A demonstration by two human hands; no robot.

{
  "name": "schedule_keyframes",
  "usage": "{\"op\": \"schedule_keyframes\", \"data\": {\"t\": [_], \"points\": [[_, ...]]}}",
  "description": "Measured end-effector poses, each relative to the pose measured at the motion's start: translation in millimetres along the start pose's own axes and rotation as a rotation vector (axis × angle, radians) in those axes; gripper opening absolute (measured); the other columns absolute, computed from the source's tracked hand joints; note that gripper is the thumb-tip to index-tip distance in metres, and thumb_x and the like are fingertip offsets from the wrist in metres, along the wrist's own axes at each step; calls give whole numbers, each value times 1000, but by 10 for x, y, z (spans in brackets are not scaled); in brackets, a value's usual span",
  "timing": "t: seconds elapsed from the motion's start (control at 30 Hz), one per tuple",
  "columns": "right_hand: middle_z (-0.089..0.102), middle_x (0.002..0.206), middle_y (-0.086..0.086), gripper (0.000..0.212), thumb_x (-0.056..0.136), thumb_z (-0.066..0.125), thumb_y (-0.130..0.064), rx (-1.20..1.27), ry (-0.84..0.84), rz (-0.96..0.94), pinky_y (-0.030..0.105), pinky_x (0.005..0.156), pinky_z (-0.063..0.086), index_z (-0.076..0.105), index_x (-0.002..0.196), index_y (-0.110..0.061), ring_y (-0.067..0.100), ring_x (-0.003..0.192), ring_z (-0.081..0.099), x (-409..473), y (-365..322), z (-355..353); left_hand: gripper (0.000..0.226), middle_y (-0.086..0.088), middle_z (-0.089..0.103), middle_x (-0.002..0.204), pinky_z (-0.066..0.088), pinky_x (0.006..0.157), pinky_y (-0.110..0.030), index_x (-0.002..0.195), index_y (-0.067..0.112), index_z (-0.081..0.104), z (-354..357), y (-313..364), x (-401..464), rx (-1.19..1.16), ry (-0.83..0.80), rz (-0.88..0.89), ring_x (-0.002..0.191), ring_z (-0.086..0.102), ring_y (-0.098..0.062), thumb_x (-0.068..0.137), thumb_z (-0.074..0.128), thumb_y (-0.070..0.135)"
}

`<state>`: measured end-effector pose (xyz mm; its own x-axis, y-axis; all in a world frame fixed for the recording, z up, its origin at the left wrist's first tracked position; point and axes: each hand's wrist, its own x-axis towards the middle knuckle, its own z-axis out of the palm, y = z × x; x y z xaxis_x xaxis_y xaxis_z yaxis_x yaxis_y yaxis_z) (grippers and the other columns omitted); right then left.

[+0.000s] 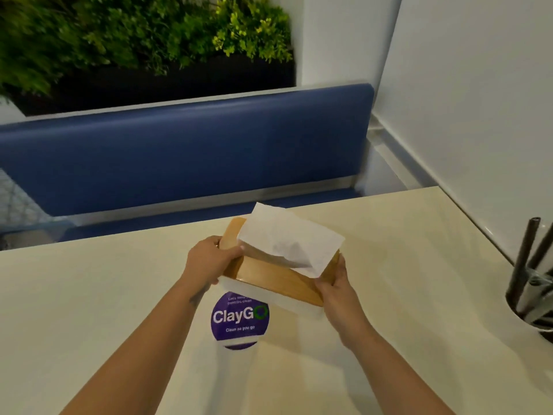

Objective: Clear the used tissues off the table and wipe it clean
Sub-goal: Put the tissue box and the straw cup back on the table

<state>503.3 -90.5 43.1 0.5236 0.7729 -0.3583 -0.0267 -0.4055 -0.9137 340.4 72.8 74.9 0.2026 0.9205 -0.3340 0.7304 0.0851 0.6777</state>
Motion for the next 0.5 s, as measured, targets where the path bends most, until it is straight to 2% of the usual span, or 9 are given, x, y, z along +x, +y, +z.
{"op": "schedule_keyframes", "data": {"t": [0.1, 0.2, 0.37, 0.5], "points": [[47, 137, -4, 74, 91, 53, -46, -27, -17, 23, 37, 97, 44, 8, 149, -35, 21, 118, 50, -23, -41, 263, 58, 3, 53, 102, 44, 53, -21, 128, 15, 50, -204, -313, -161, -52, 11, 7, 87, 54, -20, 84, 61, 50], [48, 131, -4, 73, 88, 57, -46, -59, -46, 16, 33, 91, 44, 16, 146, -31, 18, 110, 50, -11, -122, 490, 56, 3, 52, 105, 45, 54, -23, 130, 15, 48, -368, -596, -262, -100, 1, -16, 91, 54, -22, 86, 58, 48], [51, 122, -5, 71, 85, 61, -47, -136, -65, 13, 30, 84, 43, 24, 143, -28, 16, 102, 51, 46, -229, 767, 48, 0, 56, 106, 53, 71, -36, 131, 12, 48, -558, -912, -379, -230, -13, -48, 96, 55, -25, 90, 57, 37], [50, 123, -5, 73, 83, 64, -48, -142, -63, 42, 30, 85, 42, 27, 142, -27, 16, 104, 50, 80, -249, 873, 41, 2, 58, 98, 55, 73, -39, 126, 12, 51, -586, -1053, -439, -302, -29, -39, 94, 57, -25, 91, 57, 32]]}}
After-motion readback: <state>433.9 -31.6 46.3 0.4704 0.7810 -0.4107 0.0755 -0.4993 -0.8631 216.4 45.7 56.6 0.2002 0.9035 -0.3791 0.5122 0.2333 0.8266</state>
